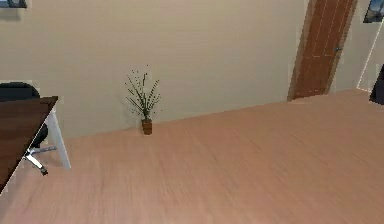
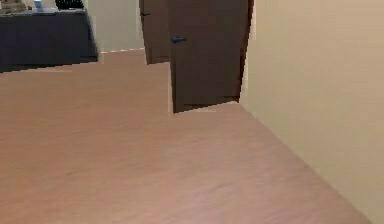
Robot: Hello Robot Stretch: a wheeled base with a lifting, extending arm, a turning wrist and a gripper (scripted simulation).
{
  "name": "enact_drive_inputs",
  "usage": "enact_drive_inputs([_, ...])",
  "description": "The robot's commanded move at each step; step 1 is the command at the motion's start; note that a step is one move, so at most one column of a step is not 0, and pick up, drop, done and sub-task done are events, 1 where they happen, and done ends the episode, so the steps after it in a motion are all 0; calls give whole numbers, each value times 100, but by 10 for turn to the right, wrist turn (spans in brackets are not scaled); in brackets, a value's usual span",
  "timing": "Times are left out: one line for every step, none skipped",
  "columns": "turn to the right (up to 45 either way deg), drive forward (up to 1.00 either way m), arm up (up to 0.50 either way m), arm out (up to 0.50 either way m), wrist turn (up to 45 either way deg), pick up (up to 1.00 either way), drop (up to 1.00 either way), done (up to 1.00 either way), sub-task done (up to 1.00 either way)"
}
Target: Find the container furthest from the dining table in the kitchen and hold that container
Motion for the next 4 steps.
enact_drive_inputs([0, 10, 0, 0, 0, 0, 0, 0, 0])
enact_drive_inputs([-180, 0, 0, 0, 0, 0, 0, 0, 0])
enact_drive_inputs([0, 50, 0, 0, 0, 0, 0, 0, 0])
enact_drive_inputs([-450, 0, 0, 0, 0, 0, 0, 0, 0])
